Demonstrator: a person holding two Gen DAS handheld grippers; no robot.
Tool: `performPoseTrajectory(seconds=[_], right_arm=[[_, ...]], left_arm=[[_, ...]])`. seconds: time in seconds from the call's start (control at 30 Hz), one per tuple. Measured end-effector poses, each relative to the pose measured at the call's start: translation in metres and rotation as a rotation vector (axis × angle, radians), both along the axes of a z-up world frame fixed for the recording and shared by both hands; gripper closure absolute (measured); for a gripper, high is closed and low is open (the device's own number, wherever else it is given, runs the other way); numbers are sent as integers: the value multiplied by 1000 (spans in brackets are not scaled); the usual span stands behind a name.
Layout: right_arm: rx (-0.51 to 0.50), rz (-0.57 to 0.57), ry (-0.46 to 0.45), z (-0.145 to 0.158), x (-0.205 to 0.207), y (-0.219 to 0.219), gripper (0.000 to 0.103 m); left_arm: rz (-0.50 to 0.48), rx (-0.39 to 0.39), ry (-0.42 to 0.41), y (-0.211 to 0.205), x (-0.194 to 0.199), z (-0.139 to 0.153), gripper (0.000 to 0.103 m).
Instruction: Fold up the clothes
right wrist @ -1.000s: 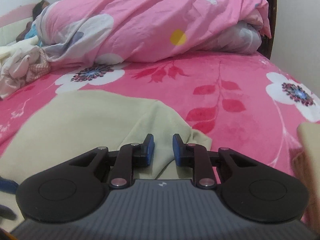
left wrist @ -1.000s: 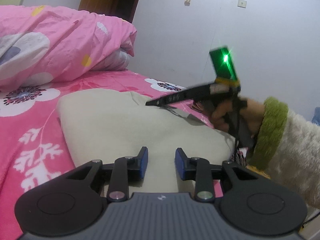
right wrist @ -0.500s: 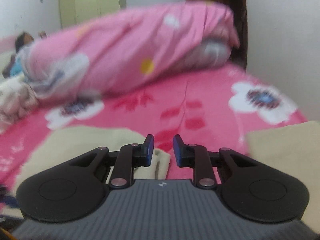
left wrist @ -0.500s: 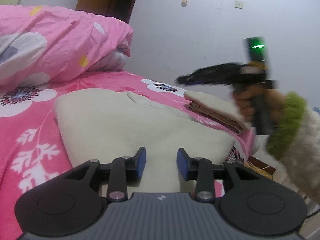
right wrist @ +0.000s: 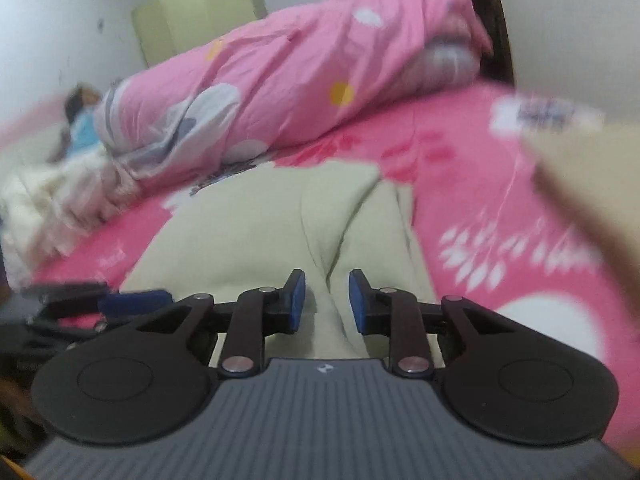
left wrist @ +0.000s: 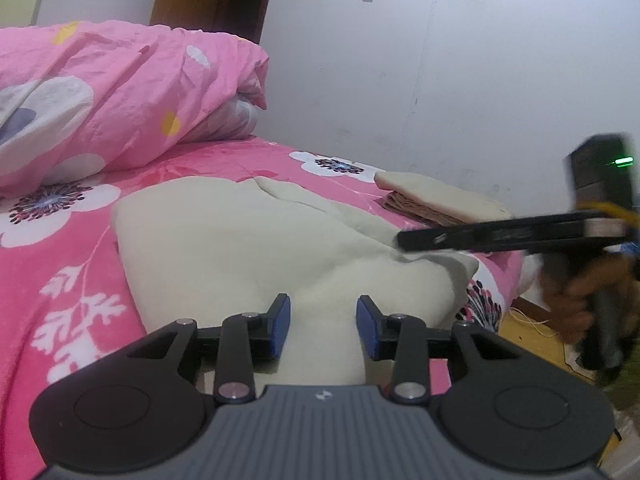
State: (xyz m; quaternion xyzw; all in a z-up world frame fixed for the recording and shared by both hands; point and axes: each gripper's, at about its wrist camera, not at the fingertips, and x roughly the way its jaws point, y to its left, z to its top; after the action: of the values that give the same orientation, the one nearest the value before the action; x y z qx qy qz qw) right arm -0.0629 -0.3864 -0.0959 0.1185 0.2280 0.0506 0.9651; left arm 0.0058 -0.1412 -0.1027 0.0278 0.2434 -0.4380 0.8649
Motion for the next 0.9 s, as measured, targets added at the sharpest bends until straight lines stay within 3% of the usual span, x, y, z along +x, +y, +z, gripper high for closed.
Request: performPoseTrajectory(seconds=[0.1,0.2,0.3,0.37,0.5,0.63,0.9], right_arm=[[-71,42,-79,14,-26,20,81],[-140,46,-16,-12,-29,30,82],[-91,19,-61,-29,-34,20,82],[-105,2,-35,-9,-31,19,82],[-160,-21,-127,19,-33,29,81],[-155,-34,-81,5,-28,28,82],[-144,-58,9,-23,-18,25,81]], left_arm=[[10,13,-6,-2,-2,1,65],[16,35,-20,-5,-4,1,65],[26,57,-40,-8,-8,3,65],[34,60,-36,-9,-9,4,65],[49,63,-23,-10,-10,6,65],[68,28,59,-8,-2,9,65],[129,5,131,-6,1,12,65]])
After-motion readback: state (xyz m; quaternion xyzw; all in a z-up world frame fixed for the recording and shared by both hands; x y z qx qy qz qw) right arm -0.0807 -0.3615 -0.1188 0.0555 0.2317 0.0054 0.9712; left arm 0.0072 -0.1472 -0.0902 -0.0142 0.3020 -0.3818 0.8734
